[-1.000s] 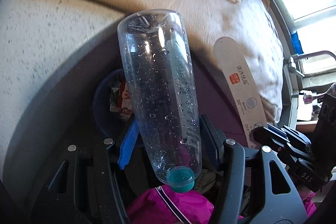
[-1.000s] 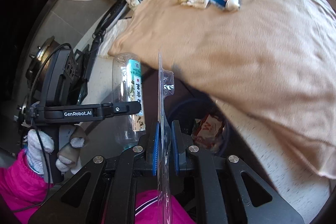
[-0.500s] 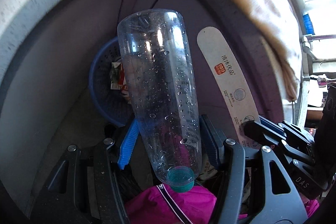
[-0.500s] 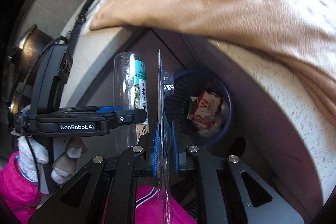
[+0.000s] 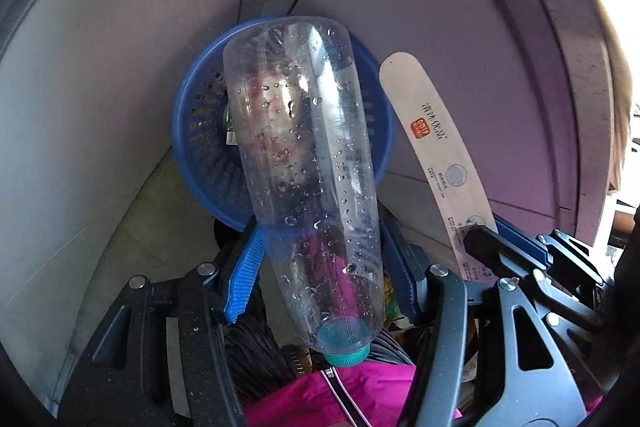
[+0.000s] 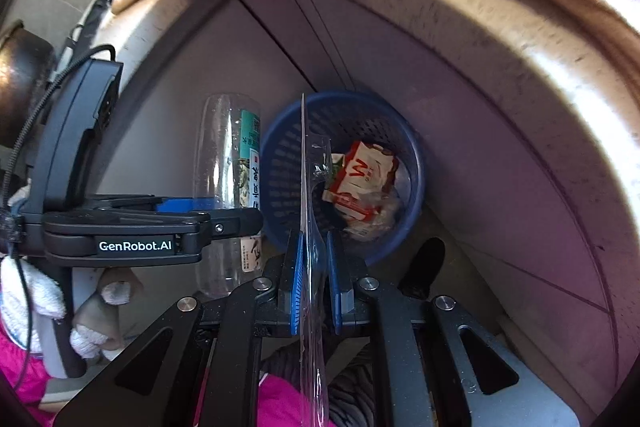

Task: Collect trash
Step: 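Open both grippers to drop the bottle and strip into the wastebasket, then move both grippers back over the towel toward the ball and toothpaste tube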

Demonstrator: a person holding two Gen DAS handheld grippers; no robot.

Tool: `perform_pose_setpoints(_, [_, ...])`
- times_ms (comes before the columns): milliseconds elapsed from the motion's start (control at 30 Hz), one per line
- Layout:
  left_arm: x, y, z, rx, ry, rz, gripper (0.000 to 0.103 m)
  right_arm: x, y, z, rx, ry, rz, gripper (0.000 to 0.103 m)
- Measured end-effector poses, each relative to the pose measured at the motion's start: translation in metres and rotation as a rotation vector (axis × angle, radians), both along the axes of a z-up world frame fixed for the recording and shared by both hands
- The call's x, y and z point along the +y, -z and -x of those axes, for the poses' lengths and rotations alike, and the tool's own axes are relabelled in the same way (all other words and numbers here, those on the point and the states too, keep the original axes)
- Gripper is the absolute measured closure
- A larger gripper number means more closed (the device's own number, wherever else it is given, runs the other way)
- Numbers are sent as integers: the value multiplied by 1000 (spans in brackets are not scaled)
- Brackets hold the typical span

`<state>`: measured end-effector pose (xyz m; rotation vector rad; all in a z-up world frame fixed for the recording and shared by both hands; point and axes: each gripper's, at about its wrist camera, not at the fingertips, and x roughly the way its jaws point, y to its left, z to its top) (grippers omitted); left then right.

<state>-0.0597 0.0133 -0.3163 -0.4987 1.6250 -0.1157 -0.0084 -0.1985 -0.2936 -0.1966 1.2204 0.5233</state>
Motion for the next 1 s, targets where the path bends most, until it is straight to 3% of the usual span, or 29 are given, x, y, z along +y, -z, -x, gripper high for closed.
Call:
perform_pose_setpoints(233, [0,10,-14,19,7,-19,44,7,13,-15,10,10,43,93])
perform_pose_setpoints(500, [2,-6,-11,3,-13,-36,43,16,15,-23,9,10,52,92])
perform_pose_setpoints(733, [8,-20,-13,-13,-22,-54,43,21,7,-22,-8,-12,50,85])
perform_pose_setpoints(1000, [20,-29,-16,-32,-39,-74,43,18,-10,-20,-20,-14,31,84])
